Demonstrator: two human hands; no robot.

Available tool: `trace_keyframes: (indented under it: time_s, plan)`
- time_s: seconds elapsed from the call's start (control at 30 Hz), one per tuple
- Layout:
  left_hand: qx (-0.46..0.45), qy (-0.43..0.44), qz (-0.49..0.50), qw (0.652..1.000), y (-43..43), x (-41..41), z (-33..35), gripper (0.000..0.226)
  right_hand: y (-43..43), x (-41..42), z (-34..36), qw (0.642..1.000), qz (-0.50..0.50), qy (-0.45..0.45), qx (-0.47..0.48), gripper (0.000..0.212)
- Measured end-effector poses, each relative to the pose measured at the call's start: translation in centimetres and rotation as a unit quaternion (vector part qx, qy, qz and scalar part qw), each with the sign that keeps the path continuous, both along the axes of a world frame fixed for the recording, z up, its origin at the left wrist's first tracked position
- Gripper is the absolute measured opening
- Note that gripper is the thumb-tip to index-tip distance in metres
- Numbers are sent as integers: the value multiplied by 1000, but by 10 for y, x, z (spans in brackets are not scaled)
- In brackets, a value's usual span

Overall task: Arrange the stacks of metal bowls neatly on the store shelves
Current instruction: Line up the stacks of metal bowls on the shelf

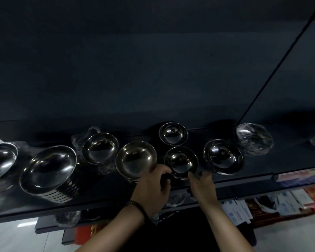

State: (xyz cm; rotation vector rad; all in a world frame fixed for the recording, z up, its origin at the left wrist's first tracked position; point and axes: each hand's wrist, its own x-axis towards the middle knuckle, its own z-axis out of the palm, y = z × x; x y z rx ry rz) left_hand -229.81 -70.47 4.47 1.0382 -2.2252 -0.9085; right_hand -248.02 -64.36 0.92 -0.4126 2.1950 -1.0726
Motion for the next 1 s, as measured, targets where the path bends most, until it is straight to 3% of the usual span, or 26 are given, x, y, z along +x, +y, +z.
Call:
trace_keyframes:
  time_s: [0.07, 0.27, 0.47, 0.67, 0.8, 1.0]
  plan:
    - [34, -23, -19, 999, 7, -8, -10, 28, -5, -5, -6, 999, 25, -3, 30, 47]
    - [76, -85, -53, 992, 17, -18, -19, 46, -15, -13, 0, 999, 27, -39, 14, 19]
    - [103, 18, -12, 994, 17, -24, -10, 47, -5, -20, 7, 996, 35, -53, -70, 16]
    - [71, 115, 34, 990, 4, -30, 8, 55, -34, -41, 33, 986, 61, -73, -136, 16]
    - [110, 124, 47, 985, -3, -34, 9, 53, -79, -52, 51, 974, 76, -125, -171, 12]
    - [121, 112, 34, 986, 2, -26, -1, 44, -129, -69, 49, 972, 55, -185, -134, 16]
